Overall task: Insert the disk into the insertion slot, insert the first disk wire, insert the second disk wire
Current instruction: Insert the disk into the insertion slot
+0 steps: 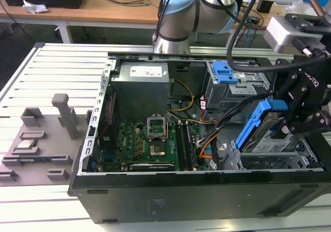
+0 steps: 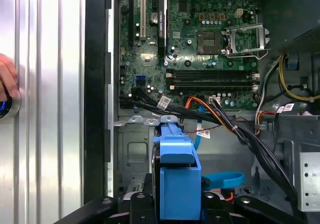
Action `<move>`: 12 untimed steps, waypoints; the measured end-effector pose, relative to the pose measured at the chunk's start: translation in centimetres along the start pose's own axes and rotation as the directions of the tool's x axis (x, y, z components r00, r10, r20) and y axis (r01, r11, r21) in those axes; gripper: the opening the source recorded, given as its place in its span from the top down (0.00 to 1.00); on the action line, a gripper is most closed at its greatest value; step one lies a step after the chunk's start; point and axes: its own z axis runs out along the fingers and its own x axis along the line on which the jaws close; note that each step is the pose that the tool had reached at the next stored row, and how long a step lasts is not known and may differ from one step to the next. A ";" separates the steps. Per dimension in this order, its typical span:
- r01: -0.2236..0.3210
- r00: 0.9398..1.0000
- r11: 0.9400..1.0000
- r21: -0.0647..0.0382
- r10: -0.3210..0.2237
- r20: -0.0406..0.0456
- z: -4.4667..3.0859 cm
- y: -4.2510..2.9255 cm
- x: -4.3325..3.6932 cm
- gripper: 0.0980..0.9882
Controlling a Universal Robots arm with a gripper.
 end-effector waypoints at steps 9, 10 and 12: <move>0.000 1.000 1.000 0.000 0.000 0.000 0.23 -0.02 0.00 0.63; 0.000 1.000 1.000 0.000 0.000 0.000 0.24 -0.01 0.00 0.63; 0.000 1.000 1.000 0.000 0.000 0.000 0.24 -0.02 0.00 0.64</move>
